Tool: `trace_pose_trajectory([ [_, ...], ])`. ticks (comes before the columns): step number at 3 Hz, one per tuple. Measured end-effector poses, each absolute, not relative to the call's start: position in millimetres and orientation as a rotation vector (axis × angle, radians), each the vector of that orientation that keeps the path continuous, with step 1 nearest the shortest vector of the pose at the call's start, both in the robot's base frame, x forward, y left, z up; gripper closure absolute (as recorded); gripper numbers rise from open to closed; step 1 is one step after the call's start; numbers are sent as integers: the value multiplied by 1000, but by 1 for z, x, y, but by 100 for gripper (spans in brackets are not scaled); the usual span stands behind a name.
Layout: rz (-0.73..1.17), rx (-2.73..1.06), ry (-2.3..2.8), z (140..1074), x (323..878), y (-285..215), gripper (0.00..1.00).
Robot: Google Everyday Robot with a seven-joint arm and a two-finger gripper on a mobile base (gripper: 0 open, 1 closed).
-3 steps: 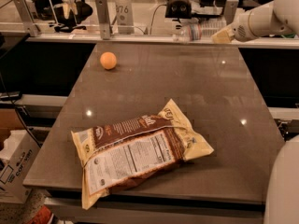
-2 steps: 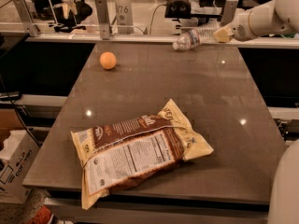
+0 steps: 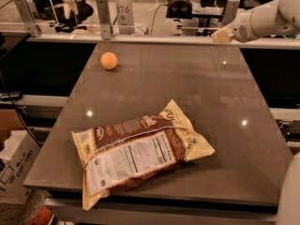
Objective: Move water bottle near brown chip bag
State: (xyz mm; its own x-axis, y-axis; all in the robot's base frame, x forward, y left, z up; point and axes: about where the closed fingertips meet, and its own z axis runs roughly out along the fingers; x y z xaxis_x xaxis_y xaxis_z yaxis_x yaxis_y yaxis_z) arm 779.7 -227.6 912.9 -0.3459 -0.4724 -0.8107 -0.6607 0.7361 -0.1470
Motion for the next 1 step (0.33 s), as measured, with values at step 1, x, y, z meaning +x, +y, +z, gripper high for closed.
trace_pose_trajectory([
  [1, 261, -862, 2010, 910, 781, -225, 59],
])
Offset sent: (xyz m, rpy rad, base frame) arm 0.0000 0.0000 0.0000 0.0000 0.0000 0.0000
